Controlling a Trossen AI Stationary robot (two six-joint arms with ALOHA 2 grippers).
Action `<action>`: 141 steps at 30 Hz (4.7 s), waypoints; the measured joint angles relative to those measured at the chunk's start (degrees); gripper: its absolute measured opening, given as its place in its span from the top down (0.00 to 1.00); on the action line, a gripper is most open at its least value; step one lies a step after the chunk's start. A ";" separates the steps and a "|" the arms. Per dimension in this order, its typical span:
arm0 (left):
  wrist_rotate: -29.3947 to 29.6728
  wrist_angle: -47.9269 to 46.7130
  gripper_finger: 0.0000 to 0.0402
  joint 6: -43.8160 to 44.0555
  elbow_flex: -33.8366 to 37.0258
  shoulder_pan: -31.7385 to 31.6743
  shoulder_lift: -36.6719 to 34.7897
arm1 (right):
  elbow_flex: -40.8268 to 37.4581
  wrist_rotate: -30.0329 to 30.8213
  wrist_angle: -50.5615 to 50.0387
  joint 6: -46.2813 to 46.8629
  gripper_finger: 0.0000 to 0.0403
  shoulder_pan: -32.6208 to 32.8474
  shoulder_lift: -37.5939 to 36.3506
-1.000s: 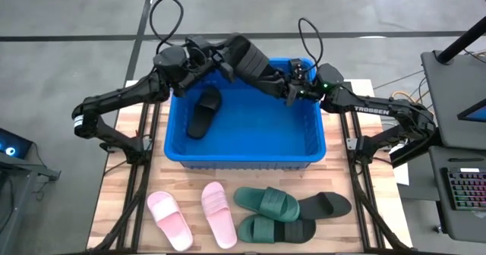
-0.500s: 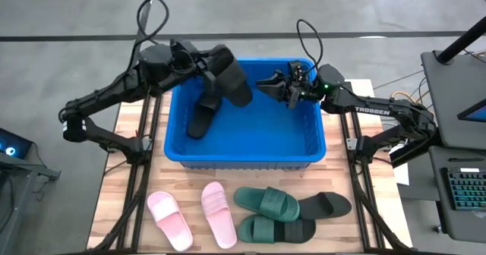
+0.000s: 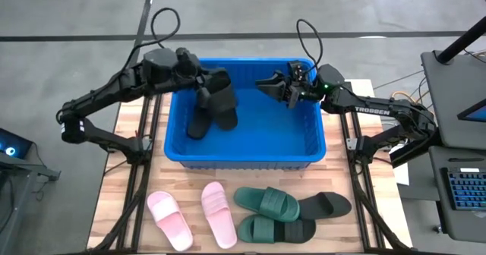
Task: Pick and place slides into bin
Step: Put the black slipper into the blue bin
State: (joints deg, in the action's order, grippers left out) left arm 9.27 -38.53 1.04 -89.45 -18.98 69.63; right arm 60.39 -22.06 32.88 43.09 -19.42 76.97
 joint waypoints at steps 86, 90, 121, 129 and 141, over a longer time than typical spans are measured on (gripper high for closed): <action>-28.89 -4.58 0.94 -25.08 10.85 -28.72 12.84 | -0.08 0.21 -0.22 0.87 0.64 6.06 0.07; -28.63 -4.32 0.94 -25.53 11.02 -28.78 13.41 | -0.08 0.67 -1.47 0.85 0.63 6.19 0.07; -30.48 -7.94 0.94 -22.20 11.24 -29.95 14.21 | -0.08 0.67 -1.40 0.42 0.66 6.19 0.09; -33.33 -9.14 0.94 -20.91 10.38 -30.47 14.06 | -0.08 0.67 -1.39 0.36 0.66 6.19 0.09; -32.64 -8.98 0.94 -21.41 10.45 -31.30 14.16 | -0.08 0.67 -1.40 -0.04 0.66 6.19 0.07</action>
State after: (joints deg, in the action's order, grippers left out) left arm -23.37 -47.51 -20.37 -79.00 -50.28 83.79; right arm 60.31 -21.39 31.48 43.05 -13.23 77.03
